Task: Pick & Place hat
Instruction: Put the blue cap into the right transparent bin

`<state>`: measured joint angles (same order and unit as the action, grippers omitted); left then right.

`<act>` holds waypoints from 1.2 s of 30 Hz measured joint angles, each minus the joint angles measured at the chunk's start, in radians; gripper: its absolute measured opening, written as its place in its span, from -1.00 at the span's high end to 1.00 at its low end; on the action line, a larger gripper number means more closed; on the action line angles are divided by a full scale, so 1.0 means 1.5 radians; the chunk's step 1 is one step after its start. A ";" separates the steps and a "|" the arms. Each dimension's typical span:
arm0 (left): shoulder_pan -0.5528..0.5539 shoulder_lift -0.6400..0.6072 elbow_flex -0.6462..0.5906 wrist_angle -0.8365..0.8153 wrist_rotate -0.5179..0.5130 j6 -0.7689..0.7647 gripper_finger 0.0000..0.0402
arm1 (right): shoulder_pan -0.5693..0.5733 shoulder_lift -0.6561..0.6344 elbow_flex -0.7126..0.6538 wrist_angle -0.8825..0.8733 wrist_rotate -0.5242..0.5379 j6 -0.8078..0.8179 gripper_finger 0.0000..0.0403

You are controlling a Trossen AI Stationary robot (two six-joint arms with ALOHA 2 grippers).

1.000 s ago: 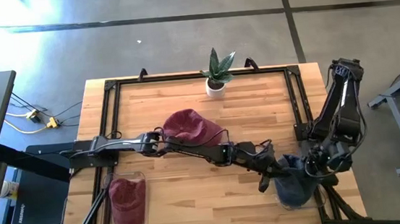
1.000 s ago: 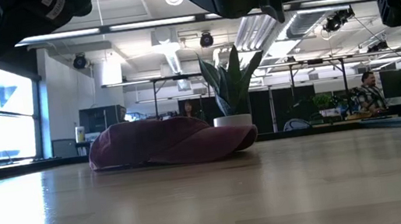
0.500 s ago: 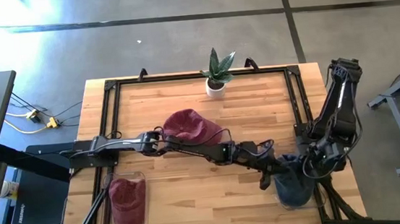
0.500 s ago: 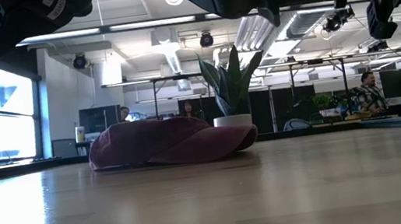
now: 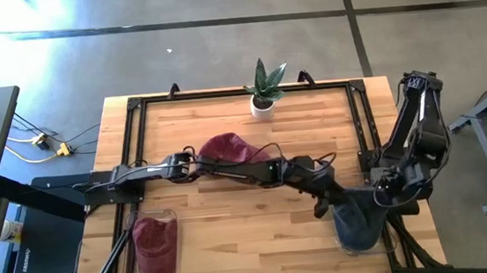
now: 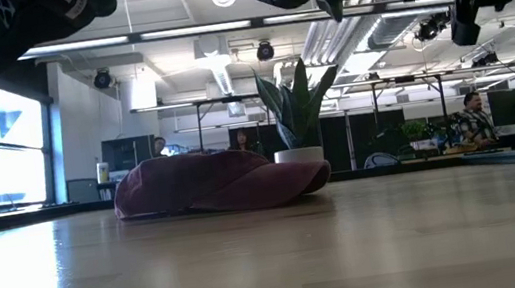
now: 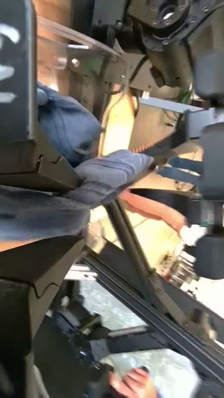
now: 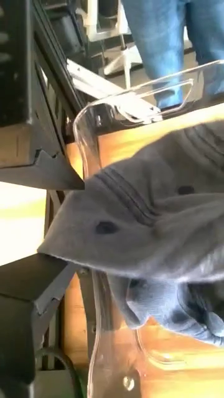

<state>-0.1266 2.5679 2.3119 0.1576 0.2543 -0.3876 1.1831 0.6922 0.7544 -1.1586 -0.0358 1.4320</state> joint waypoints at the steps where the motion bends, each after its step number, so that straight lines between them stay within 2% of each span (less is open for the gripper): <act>1: 0.003 0.000 0.000 -0.008 0.001 0.010 0.40 | 0.000 0.000 -0.002 0.000 -0.001 0.000 0.26; 7: 0.001 0.001 -0.001 -0.005 0.040 0.016 0.40 | 0.000 0.000 -0.010 -0.001 0.042 -0.017 0.30; 13: -0.003 0.001 -0.001 0.001 0.075 0.011 0.40 | 0.000 -0.018 -0.011 -0.005 0.069 -0.017 0.06; 16: 0.001 0.001 -0.001 0.002 0.088 0.011 0.31 | 0.000 -0.032 -0.011 -0.024 0.063 0.015 -0.04; 19: 0.011 0.001 -0.001 -0.007 0.082 0.011 0.13 | 0.000 -0.042 -0.011 -0.040 0.034 0.052 -0.03; 23: 0.026 0.001 -0.001 -0.040 0.073 0.011 -0.14 | 0.000 -0.043 -0.011 -0.040 -0.025 0.065 0.10; 26: 0.037 -0.009 -0.002 -0.112 0.073 0.011 -0.23 | 0.000 -0.038 -0.011 -0.057 -0.063 0.085 0.25; 30: 0.042 -0.052 0.000 -0.198 0.068 0.038 -0.16 | 0.000 -0.016 -0.011 -0.062 -0.069 0.102 0.49; 36: 0.026 -0.069 -0.001 -0.283 0.066 0.067 0.11 | 0.000 0.041 -0.011 -0.060 -0.055 0.055 0.84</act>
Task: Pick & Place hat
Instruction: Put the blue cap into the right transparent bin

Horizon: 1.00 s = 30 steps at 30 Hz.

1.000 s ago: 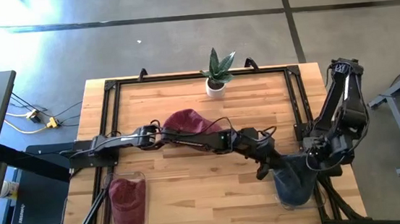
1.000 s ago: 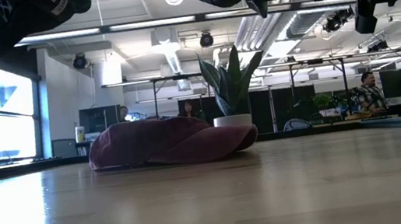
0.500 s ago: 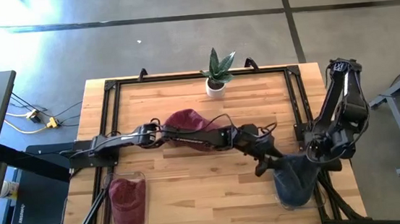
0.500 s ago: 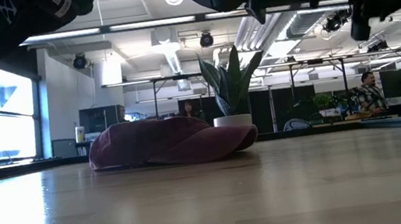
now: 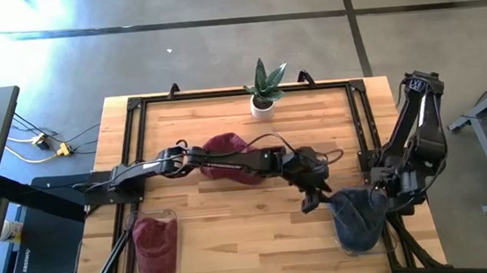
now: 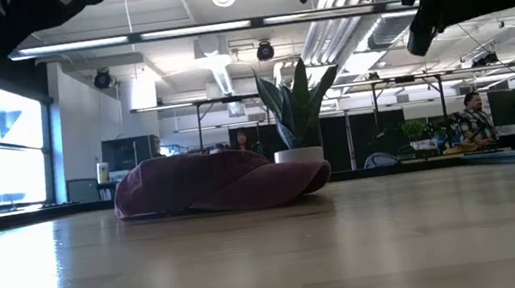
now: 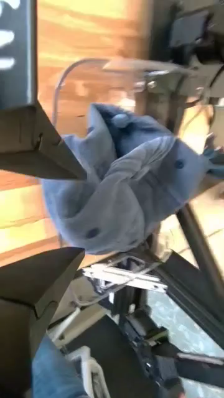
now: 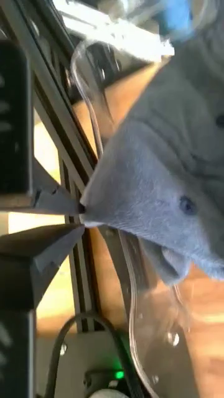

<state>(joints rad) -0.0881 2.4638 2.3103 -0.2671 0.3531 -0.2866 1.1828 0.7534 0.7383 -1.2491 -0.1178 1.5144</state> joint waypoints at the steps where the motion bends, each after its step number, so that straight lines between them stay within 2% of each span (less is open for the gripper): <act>1: -0.004 0.000 0.000 -0.001 -0.003 0.001 0.15 | 0.000 0.009 0.000 -0.004 0.003 -0.001 0.90; 4: -0.017 0.000 0.000 0.011 -0.011 0.001 0.29 | 0.000 0.028 -0.001 -0.006 0.019 -0.020 0.98; 11: -0.040 0.023 -0.001 0.063 -0.131 -0.004 0.59 | 0.000 0.052 -0.001 0.005 0.121 -0.053 0.98; 16: -0.038 0.036 -0.001 0.083 -0.141 -0.004 0.76 | 0.000 0.062 -0.001 -0.001 0.211 -0.087 0.98; 20: -0.037 0.062 0.000 0.160 -0.146 0.004 0.83 | 0.000 0.062 0.000 -0.017 0.256 -0.085 0.99; 23: -0.038 0.066 -0.001 0.194 -0.143 0.020 0.86 | 0.000 0.060 0.022 -0.028 0.251 -0.069 0.98; 26: -0.038 0.062 0.000 0.203 -0.162 0.043 0.86 | 0.000 0.060 0.062 -0.053 0.225 -0.052 0.99; 30: -0.037 0.063 0.000 0.222 -0.191 0.070 0.86 | 0.000 0.060 0.099 -0.051 0.223 -0.053 0.98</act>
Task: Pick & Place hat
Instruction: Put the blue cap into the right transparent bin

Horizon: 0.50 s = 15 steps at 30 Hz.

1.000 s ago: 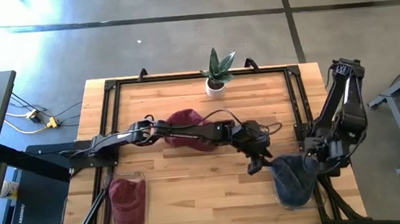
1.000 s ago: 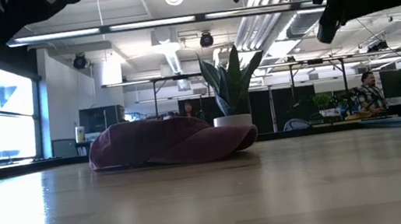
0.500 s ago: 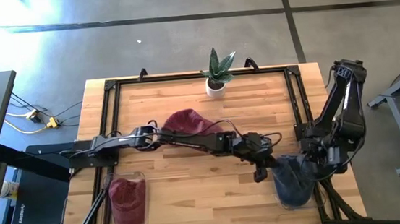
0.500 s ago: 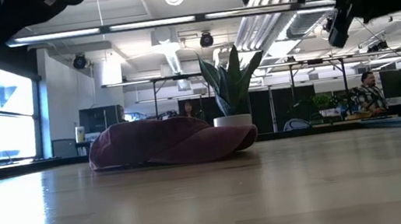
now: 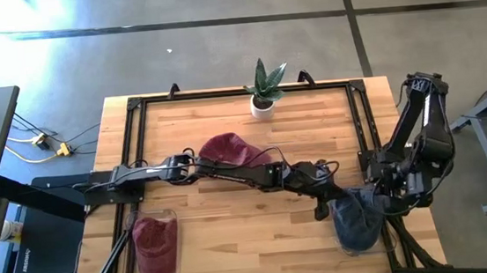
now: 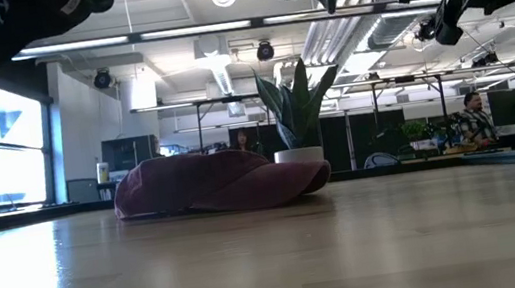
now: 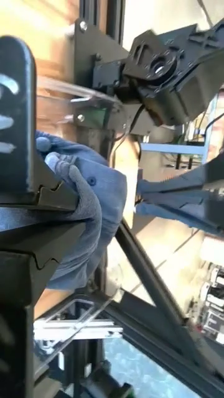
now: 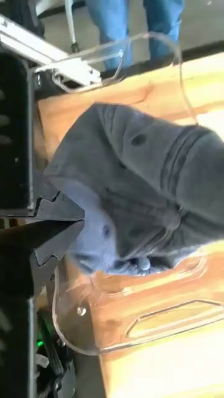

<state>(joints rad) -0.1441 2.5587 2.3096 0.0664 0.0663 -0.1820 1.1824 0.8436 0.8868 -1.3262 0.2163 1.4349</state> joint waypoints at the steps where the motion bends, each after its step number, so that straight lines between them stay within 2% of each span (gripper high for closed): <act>1: 0.003 0.000 0.000 0.003 0.000 -0.005 0.86 | 0.000 0.000 0.004 0.001 0.002 0.002 0.98; 6: 0.023 0.000 0.000 -0.002 0.093 -0.029 0.66 | 0.000 0.001 0.005 0.010 0.014 0.003 0.98; 12: 0.037 -0.001 0.000 -0.045 0.124 -0.066 0.22 | 0.000 0.001 0.005 0.029 0.026 0.003 0.99; 15: 0.040 -0.004 0.000 -0.093 0.125 -0.075 0.13 | 0.000 0.001 0.005 0.035 0.024 0.013 0.98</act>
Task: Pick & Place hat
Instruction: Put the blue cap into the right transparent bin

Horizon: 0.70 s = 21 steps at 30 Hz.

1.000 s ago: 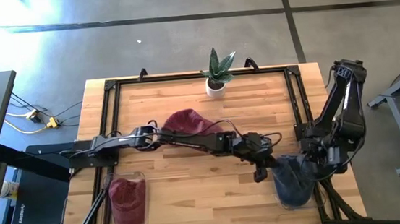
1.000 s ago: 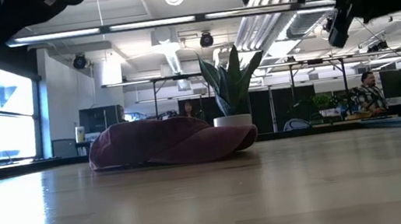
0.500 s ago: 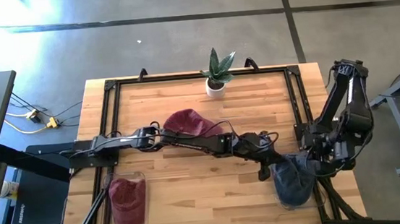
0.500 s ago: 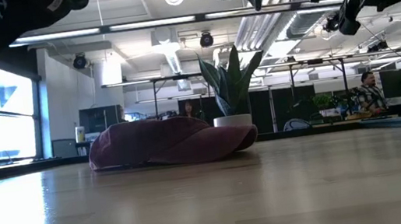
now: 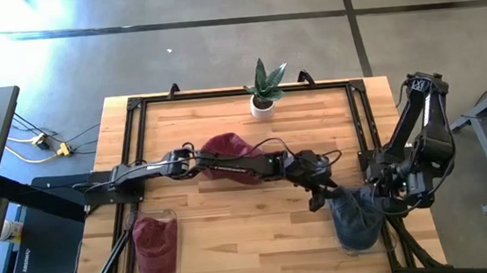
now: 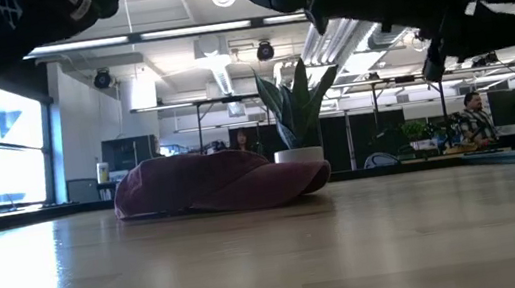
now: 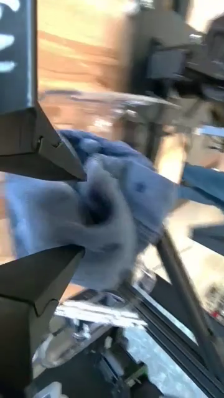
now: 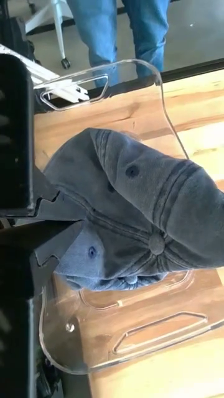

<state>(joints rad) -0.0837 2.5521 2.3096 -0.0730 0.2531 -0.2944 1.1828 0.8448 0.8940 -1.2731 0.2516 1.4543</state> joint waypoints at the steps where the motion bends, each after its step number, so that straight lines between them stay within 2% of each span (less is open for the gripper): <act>1: 0.000 -0.003 0.000 -0.014 0.000 -0.002 0.13 | 0.000 0.000 0.000 0.000 0.000 0.005 0.97; 6: 0.001 -0.051 0.004 -0.030 0.008 -0.002 0.23 | 0.000 0.000 0.000 0.006 -0.009 0.009 0.99; 10: -0.003 -0.068 0.001 -0.093 0.026 0.001 0.38 | 0.000 0.000 0.000 0.007 -0.037 0.015 0.98; 13: -0.013 -0.065 0.000 -0.115 -0.014 0.019 0.52 | 0.000 0.000 0.000 0.009 -0.037 0.017 0.97; 19: -0.035 -0.036 -0.002 -0.066 -0.047 0.039 0.87 | 0.000 0.000 0.000 0.019 -0.040 0.020 0.99; 21: -0.038 -0.018 0.005 -0.021 -0.074 0.042 0.96 | 0.000 0.000 0.000 0.026 -0.043 0.020 0.98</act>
<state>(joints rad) -0.1414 2.5258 2.3169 -0.1038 0.1417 -0.2318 1.1831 0.8448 0.8940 -1.2346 0.1876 1.4845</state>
